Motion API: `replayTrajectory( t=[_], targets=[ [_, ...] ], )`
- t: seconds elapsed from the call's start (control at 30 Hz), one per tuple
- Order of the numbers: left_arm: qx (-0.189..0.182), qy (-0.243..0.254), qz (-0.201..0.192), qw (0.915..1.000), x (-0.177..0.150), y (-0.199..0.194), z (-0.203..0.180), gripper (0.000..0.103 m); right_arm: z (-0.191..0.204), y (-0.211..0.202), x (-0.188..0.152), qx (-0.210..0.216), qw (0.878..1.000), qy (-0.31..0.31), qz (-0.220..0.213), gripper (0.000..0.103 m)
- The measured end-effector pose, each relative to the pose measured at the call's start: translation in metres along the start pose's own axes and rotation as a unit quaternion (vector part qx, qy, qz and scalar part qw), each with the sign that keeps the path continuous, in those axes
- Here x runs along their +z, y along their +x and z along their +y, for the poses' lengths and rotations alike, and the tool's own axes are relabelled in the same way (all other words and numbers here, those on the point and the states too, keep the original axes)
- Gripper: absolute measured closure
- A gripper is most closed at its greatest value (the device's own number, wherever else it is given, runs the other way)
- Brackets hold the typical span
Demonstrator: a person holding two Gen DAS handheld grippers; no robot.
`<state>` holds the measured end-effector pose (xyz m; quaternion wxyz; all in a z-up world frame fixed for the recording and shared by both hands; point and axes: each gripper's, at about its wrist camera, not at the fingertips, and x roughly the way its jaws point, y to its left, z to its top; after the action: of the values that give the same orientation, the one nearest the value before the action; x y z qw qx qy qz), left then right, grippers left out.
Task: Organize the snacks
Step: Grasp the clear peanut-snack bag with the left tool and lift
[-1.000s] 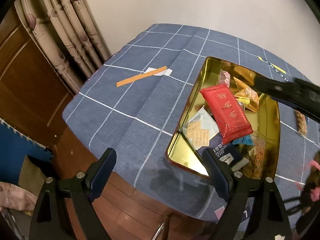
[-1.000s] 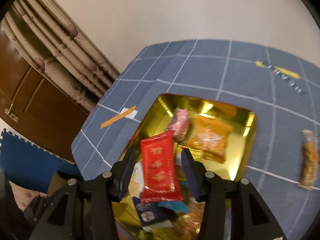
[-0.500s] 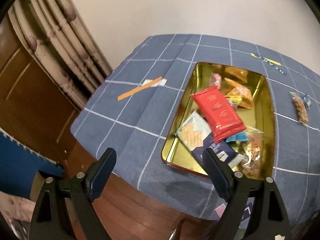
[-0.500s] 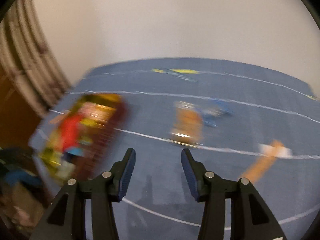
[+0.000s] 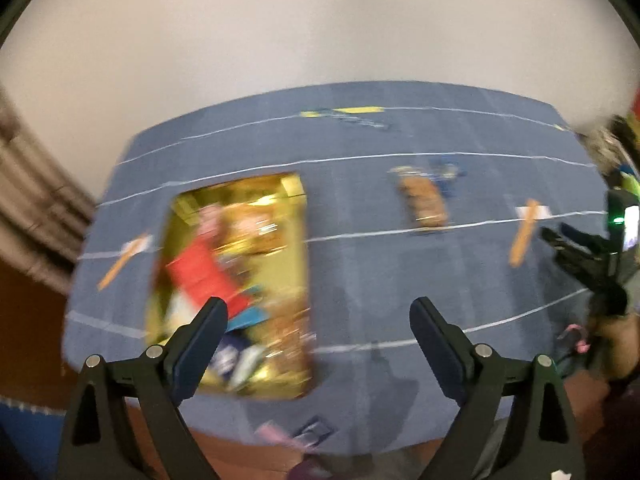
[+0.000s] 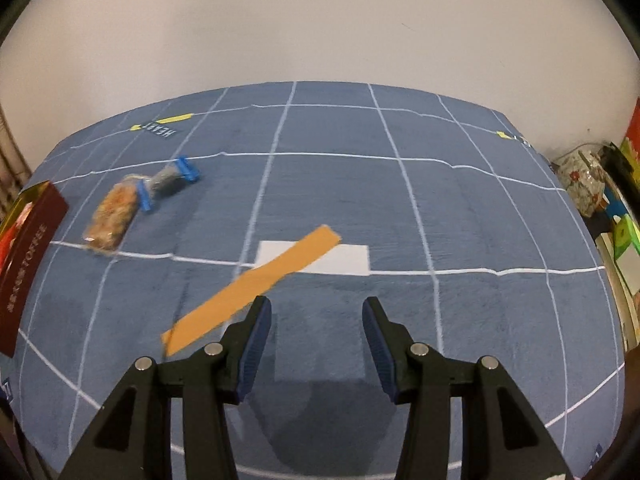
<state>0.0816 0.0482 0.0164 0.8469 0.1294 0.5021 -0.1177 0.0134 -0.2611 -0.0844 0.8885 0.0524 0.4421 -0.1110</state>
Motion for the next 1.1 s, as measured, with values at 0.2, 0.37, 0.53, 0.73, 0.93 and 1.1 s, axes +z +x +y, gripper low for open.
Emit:
replayTrajectory(
  t=[0.2,0.37,0.53,0.73,0.93,1.1],
  targets=[
    [-0.051,0.032,0.038,0.9975,0.049,0.06,-0.049,0.012,-0.012,0.015,0.006,0.002,1.0,0.013,-0.003,0.052],
    [-0.07,0.041,0.063,0.9947,0.081,0.113,-0.073,0.016,-0.018,0.019,0.008,0.01,1.0,0.018,-0.016,0.046],
    [-0.074,0.041,0.095,0.9919,0.095,0.152,-0.086,0.019,-0.016,0.022,0.008,0.024,0.999,0.01,-0.024,0.036],
    [-0.082,0.043,0.116,0.9889,0.102,0.184,-0.095,0.052,-0.015,0.023,0.008,0.041,0.999,0.008,-0.023,0.026],
    [-0.059,0.018,0.09,0.994,0.089,0.172,-0.096,0.07,-0.014,0.024,0.009,0.045,0.999,0.005,-0.022,0.022],
    [-0.082,-0.004,0.071,0.9941,0.057,0.131,-0.09,0.07,-0.016,0.025,0.009,0.052,0.998,0.009,-0.023,0.022]
  ],
)
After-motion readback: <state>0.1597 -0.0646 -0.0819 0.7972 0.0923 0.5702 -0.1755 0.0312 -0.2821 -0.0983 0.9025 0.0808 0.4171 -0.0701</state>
